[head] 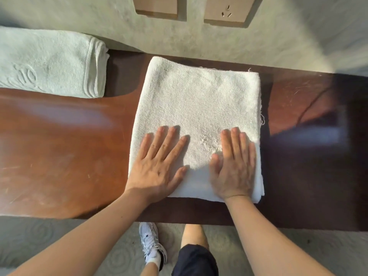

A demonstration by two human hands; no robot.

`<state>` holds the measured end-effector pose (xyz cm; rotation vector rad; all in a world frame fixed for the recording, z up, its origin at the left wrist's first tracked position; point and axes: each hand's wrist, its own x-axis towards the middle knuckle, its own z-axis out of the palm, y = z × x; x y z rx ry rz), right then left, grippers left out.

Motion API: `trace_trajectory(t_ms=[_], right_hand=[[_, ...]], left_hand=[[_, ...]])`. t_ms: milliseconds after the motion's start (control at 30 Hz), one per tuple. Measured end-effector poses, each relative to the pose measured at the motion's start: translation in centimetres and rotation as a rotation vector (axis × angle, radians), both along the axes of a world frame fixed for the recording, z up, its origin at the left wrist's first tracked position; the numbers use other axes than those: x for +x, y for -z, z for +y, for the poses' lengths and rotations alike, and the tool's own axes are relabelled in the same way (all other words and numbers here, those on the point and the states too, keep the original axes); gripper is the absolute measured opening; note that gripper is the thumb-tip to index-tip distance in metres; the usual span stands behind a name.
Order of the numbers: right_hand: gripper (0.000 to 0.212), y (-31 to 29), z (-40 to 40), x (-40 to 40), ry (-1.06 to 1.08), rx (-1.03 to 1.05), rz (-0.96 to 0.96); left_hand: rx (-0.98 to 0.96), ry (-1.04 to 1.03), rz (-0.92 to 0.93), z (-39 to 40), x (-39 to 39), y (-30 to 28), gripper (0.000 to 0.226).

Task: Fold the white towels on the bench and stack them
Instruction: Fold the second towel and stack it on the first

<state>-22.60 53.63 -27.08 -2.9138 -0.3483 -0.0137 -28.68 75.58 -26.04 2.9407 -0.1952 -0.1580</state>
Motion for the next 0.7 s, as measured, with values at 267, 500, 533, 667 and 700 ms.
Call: trace_trajectory(t_ms=[267, 500, 533, 667, 700], right_hand=[[0.069, -2.0, 0.5, 0.0, 0.011, 0.057, 0.141], [0.089, -5.5, -2.2, -1.5, -0.336, 0.018, 0.437], [0.093, -5.9, -3.0, -1.8, -0.399, -0.053, 0.445], [0.069, -7.7, -5.3, -0.7, -0.395, -0.027, 0.448], [0.057, -8.6, -5.3, 0.2, -0.342, 0.023, 0.463]], left_hand=[[-0.102, 0.350, 0.001, 1.5, -3.6, -1.8, 0.062], [-0.126, 0.280, -0.003, 0.6, -1.7, -6.3, 0.046], [-0.133, 0.286, 0.084, 0.7, -0.8, -6.9, 0.054], [-0.180, 0.163, 0.393, 2.2, 2.5, -9.1, 0.050], [-0.223, 0.141, 0.464, 2.6, 3.5, -9.5, 0.045]])
